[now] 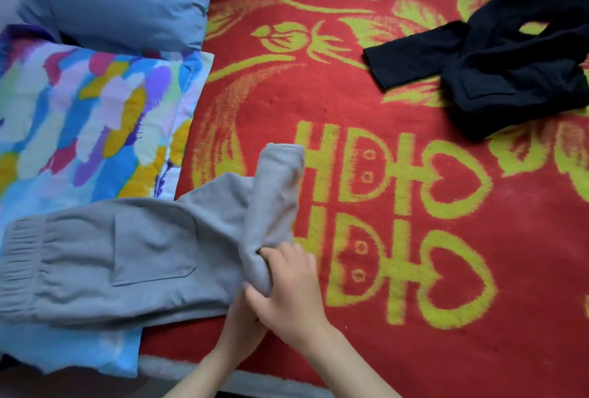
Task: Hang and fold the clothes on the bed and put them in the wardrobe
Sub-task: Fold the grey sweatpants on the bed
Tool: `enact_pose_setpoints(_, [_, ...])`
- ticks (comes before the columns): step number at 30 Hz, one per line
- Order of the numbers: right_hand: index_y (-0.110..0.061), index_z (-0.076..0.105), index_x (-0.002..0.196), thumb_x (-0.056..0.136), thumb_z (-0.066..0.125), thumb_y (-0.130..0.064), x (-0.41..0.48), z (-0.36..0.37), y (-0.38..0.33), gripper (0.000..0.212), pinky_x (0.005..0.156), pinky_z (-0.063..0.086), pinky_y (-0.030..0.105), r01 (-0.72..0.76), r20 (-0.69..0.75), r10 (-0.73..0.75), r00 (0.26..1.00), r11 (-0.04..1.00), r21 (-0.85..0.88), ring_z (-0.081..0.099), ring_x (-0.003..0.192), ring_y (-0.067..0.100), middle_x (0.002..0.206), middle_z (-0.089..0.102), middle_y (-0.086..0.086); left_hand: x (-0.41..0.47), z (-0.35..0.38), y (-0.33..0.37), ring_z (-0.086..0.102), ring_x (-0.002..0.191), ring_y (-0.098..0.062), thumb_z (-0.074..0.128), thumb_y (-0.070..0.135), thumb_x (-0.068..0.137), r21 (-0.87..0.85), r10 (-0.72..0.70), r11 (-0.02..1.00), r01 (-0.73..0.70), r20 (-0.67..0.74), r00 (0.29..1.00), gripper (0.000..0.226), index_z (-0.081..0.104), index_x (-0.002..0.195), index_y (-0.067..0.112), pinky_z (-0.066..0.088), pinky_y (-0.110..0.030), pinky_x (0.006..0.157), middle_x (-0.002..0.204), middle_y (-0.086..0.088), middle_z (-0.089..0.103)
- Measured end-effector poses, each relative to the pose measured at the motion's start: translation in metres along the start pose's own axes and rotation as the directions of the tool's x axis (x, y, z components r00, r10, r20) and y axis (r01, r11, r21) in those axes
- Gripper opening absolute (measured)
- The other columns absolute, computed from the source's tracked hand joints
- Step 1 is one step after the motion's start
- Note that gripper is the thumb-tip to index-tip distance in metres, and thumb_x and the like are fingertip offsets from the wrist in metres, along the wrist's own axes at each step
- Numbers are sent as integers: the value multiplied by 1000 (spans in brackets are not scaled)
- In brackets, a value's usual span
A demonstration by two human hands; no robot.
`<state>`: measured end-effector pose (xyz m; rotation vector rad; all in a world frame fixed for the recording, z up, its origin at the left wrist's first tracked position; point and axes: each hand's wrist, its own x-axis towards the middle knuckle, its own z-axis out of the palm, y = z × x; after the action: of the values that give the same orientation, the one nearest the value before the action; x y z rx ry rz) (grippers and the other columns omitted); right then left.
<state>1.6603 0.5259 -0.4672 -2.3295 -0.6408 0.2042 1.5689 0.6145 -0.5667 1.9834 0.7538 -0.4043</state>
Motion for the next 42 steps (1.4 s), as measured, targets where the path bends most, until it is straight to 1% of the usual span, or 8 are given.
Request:
enact_pose_setpoints(5, [-30, 45, 133, 90, 45, -48, -9, 66, -20, 47, 107, 12, 45, 53, 537, -42, 843, 999, -5, 30, 130, 26, 131, 47, 4, -26, -53, -64, 48, 112, -51, 59, -11, 78, 136, -227, 948, 289, -348, 909, 47, 50, 124, -11, 39, -48, 91, 124, -34, 51])
enact_pose_setpoints(8, [-32, 48, 134, 91, 46, -46, -22, 87, -9, 45, 109, 19, 54, -16, 550, 78, 832, 993, -116, 27, 138, 27, 143, 43, 2, -35, -85, -76, 47, 107, -61, 50, 10, 65, 169, -177, 944, 284, -468, 866, 67, 46, 126, -16, 38, -62, 92, 126, -41, 46])
enact_pose_setpoints(12, [-16, 69, 107, 62, 81, -25, -30, 94, 8, 48, 79, 53, 44, -255, 229, 294, 928, 949, -186, 64, 103, 34, 113, 65, 15, -26, -104, -68, 59, 93, -57, 33, 24, 64, 572, 13, 811, 128, -235, 972, 66, 61, 112, -13, 49, -61, 68, 115, -38, 56])
enact_pose_setpoints(17, [-5, 22, 147, 83, 67, -20, -9, 101, 53, 80, 111, 26, 34, -750, 323, 696, 641, 658, 68, 32, 135, 29, 146, 34, 17, -5, -89, -73, 22, 141, -30, 51, 25, 79, 746, 52, 660, -84, 66, 996, 78, 20, 147, 3, 26, -38, 111, 155, -18, 6])
enact_pose_setpoints(22, [7, 62, 103, 75, 69, 5, 6, 89, 53, 29, 46, 47, 16, -873, 454, 753, 476, 342, 347, 60, 65, 19, 82, 68, 12, 0, -81, -88, -15, 144, -18, 42, 31, 90, 712, -50, 699, -70, 146, 988, 85, -20, 146, 13, -1, -33, 116, 146, -4, -37])
enact_pose_setpoints(33, [1, 55, 62, 69, 62, 6, 37, -42, 28, 11, 48, 29, 28, -645, -100, 699, 708, 697, 313, 40, 52, 20, 53, 49, 8, 10, -15, 1, -9, 145, -19, 48, 32, 89, 490, 123, 816, -306, 369, 921, 89, -16, 147, 14, 1, -36, 116, 155, -6, -23])
enact_pose_setpoints(38, [-9, 42, 56, 60, 63, 2, 23, -24, -44, 24, 51, 32, 37, -167, -211, 138, 968, 978, -125, 42, 49, 28, 54, 42, 6, -16, -59, -23, 27, 138, -37, 69, 18, 75, 457, 130, 884, -100, -34, 991, 88, 21, 146, 1, 31, -44, 108, 152, -23, 18])
enact_pose_setpoints(42, [-14, 50, 54, 56, 49, -18, 4, 45, -92, 4, 59, 25, 34, 206, -12, -218, 976, 936, -284, 48, 56, 25, 55, 48, 4, -39, -114, -91, 58, 92, -58, 71, 4, 59, 463, 35, 880, 108, -289, 957, 63, 54, 114, -20, 47, -65, 69, 114, -40, 55])
